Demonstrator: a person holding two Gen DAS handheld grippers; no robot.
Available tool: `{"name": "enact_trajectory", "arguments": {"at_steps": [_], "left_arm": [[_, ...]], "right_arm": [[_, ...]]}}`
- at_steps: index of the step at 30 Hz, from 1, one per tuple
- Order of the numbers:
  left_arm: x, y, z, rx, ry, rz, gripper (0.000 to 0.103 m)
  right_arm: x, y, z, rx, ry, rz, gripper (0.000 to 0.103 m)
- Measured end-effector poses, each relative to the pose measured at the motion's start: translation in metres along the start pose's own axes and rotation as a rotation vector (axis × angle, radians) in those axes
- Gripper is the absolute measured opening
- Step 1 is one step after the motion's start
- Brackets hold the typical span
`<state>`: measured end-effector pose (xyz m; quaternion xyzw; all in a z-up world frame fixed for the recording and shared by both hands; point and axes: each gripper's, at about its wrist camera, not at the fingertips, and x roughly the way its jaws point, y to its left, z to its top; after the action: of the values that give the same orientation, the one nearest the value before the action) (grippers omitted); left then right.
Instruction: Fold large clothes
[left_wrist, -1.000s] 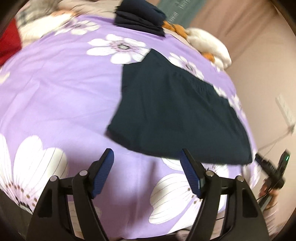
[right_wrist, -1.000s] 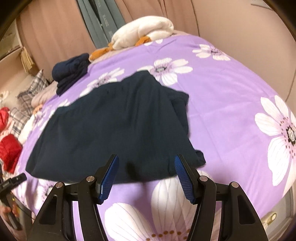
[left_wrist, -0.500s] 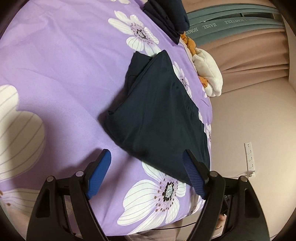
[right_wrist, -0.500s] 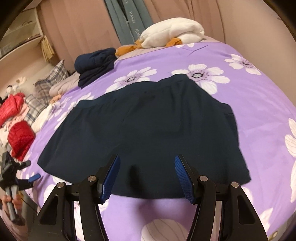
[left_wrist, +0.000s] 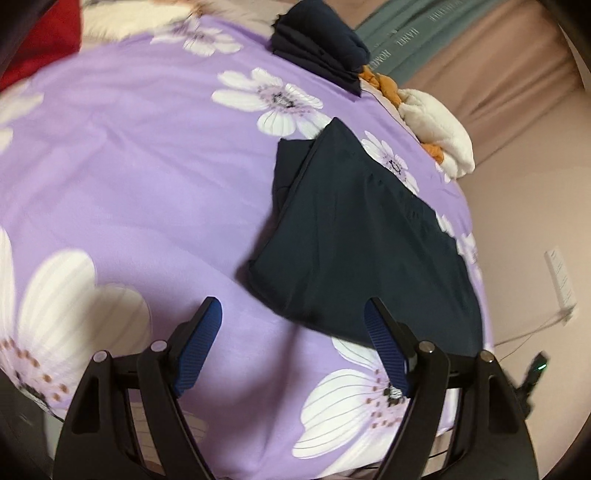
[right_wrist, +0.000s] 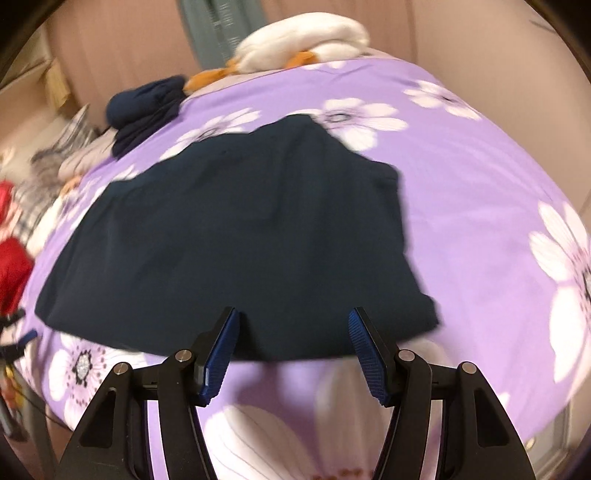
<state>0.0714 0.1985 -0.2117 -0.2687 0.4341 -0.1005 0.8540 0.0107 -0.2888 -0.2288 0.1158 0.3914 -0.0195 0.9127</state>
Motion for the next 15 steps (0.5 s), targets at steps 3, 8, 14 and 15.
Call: {"name": "enact_trajectory", "arguments": {"at_steps": [3,8,14,15], "left_arm": [[0.003,-0.021,0.005,0.086,-0.022,0.004,0.080],[0.028,-0.068,0.013,0.208,-0.013,-0.017,0.080],[0.072,-0.116,0.010,0.334,0.046,-0.002,0.079],[0.080,-0.122,0.008,0.357,0.060,-0.001,0.079]], "right_arm": [[-0.012,0.005,0.004,-0.020,-0.053,0.009,0.063],[-0.002,0.045,0.016,-0.071,-0.075,0.128,0.063],[0.027,0.102,0.022,-0.209,-0.068,0.168,0.063],[0.033,0.110,0.023,-0.231,-0.064,0.169,0.063]]}}
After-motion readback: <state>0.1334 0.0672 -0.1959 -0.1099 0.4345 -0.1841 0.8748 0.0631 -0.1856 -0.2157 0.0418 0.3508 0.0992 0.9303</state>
